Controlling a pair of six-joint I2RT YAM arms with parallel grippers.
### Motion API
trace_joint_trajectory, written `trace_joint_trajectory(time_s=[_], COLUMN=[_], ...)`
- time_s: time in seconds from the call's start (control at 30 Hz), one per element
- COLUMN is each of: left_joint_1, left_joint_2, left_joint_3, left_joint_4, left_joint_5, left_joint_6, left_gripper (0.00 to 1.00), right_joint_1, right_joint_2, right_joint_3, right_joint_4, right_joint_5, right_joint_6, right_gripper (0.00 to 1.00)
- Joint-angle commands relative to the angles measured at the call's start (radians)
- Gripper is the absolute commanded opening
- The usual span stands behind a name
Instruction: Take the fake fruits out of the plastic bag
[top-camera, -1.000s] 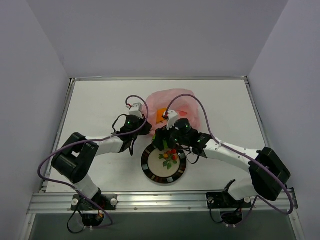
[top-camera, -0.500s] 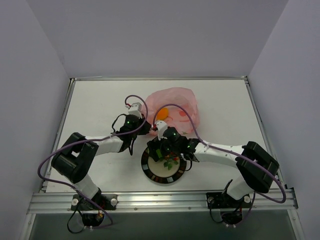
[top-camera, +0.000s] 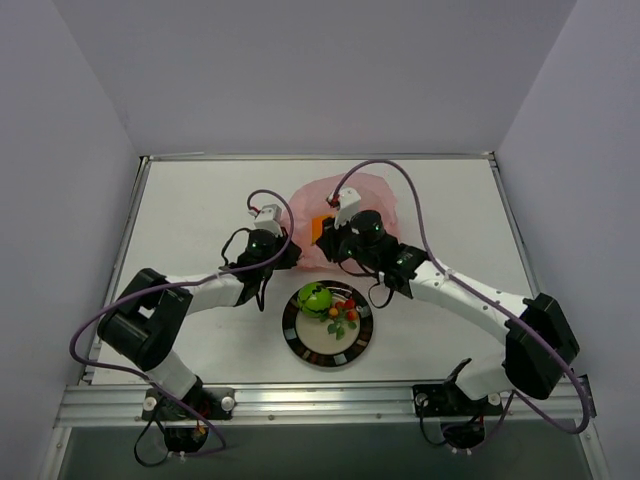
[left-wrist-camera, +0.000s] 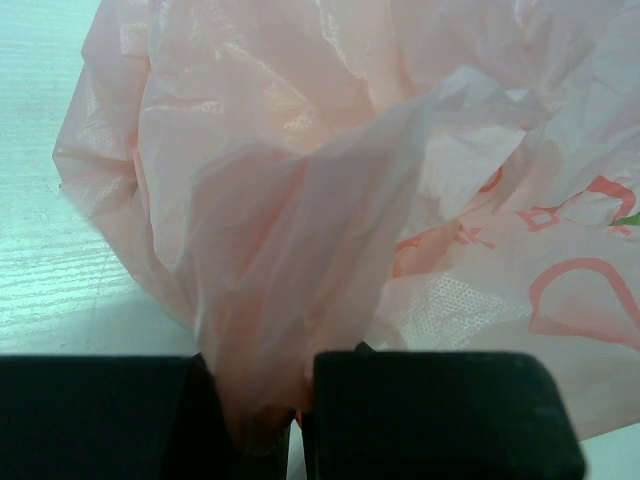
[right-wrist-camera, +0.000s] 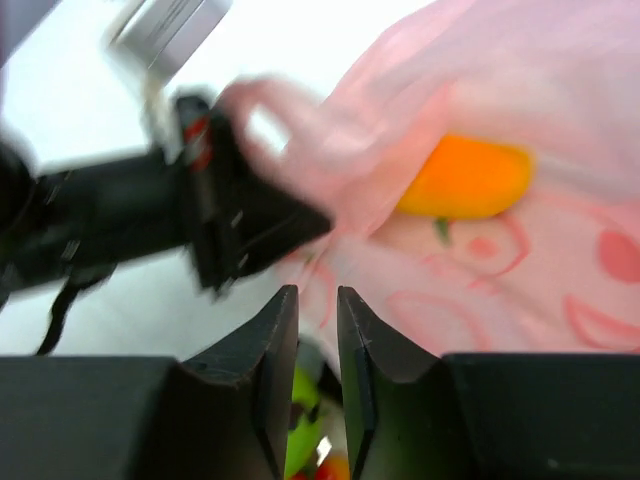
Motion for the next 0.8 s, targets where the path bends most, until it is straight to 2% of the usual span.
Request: trace_joint_trajectory(time_s=[0.0,0.3,0.4,0.5,0.53,0.57,0.67,0.7,0.73,0.77], left_joint_1=[0.004,0.006,0.004,0.004,0.003,0.003,0.004,0.004,0.004,0.004], left_joint_2=[-0.046,-0.06,-0.063,-0.069,-0.069,-0.067,-0.072,-0.075,-0.079,-0.083], left_joint_3=[0.011,0.004,-0.004,-0.012,-0.013,-0.013,-0.015,-0.015,-0.016,-0.018], left_joint_4=[0.025,0.026,0.031,0.034,0.035,0.037,0.031,0.028,0.025,0.022], left_joint_5=[-0.019,-0.031,-0.034,-0.034,-0.034,-0.034,-0.06,-0.065,-0.071,-0.074], left_joint_6=[0.014,0.019,0.014,0.006,0.005,0.005,0.006,0.009,0.011,0.012], left_gripper=[0.02,0.02,0.02,0.02,0.02,0.02,0.02,0.02,0.02,0.02], right_joint_1=[-0.047,-0.073,-0.089,-0.122,-0.132,-0.136,-0.155,-0.155,-0.155,-0.156], right_joint_2=[0.075,0.346,0.402,0.451,0.463,0.491,0.529,0.534,0.538,0.547], right_joint_3=[0.078,0.22,0.234,0.254,0.262,0.271,0.326,0.336,0.352,0.363], right_joint_4=[0.045,0.131,0.136,0.143,0.144,0.144,0.091,0.081,0.058,0.042], right_joint_5=[0.119,0.225,0.231,0.196,0.179,0.171,0.086,0.038,0.021,0.006], right_joint_6=[0.032,0.032,0.017,0.001,-0.005,-0.016,-0.107,-0.158,-0.178,-0.212], right_gripper=[0.16,0.15,0.18,0.31,0.39,0.42,0.55,0.6,0.7,0.74])
